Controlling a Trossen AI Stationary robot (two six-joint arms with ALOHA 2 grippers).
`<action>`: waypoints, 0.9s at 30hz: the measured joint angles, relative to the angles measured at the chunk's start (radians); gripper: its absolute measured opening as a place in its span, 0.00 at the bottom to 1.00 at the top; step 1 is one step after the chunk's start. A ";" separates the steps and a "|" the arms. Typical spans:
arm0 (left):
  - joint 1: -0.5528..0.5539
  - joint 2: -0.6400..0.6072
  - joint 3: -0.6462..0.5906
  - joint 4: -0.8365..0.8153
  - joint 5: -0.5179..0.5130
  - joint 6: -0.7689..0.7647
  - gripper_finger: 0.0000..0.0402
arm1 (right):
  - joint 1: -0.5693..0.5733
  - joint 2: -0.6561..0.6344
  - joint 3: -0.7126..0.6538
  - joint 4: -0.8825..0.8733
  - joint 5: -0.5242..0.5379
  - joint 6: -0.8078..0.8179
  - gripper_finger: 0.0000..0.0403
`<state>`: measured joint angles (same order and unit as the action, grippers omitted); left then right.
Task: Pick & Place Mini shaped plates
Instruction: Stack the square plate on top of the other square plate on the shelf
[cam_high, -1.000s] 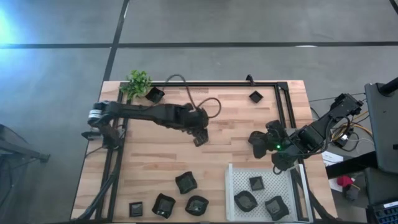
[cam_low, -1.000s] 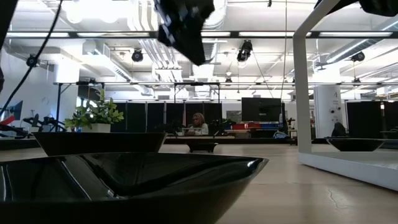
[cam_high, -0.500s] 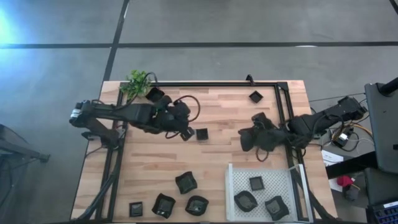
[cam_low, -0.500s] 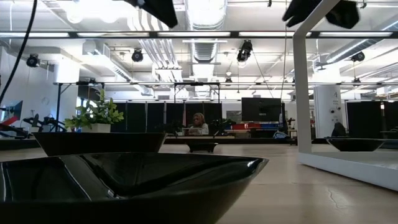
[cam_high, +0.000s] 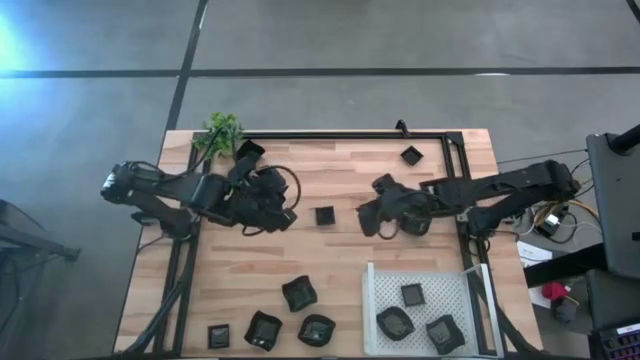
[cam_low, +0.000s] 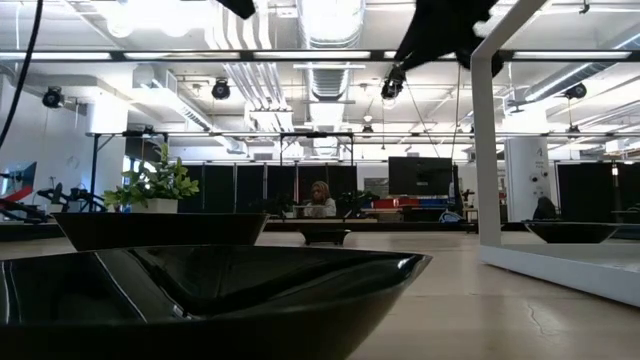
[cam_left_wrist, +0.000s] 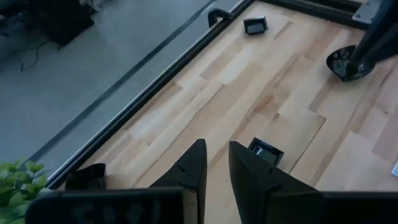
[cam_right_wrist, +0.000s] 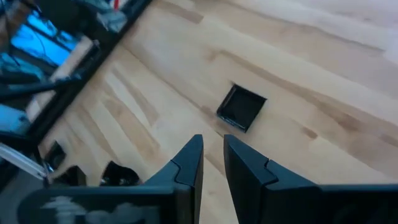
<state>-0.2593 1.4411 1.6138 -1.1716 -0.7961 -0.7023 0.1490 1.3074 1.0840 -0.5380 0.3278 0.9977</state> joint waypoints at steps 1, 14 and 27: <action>-0.009 -0.004 0.000 -0.003 -0.007 -0.007 0.15 | -0.011 0.020 0.000 0.017 -0.020 -0.010 0.15; -0.050 -0.037 0.000 -0.020 -0.018 -0.021 0.15 | -0.135 0.217 0.020 0.084 -0.171 0.081 0.15; -0.054 -0.055 0.000 -0.028 -0.022 -0.014 0.15 | -0.247 0.406 0.074 0.082 -0.256 0.054 0.15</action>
<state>-0.3137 1.3865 1.6138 -1.1992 -0.8184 -0.7158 -0.0983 1.7131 1.1584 -0.4563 0.0720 1.0514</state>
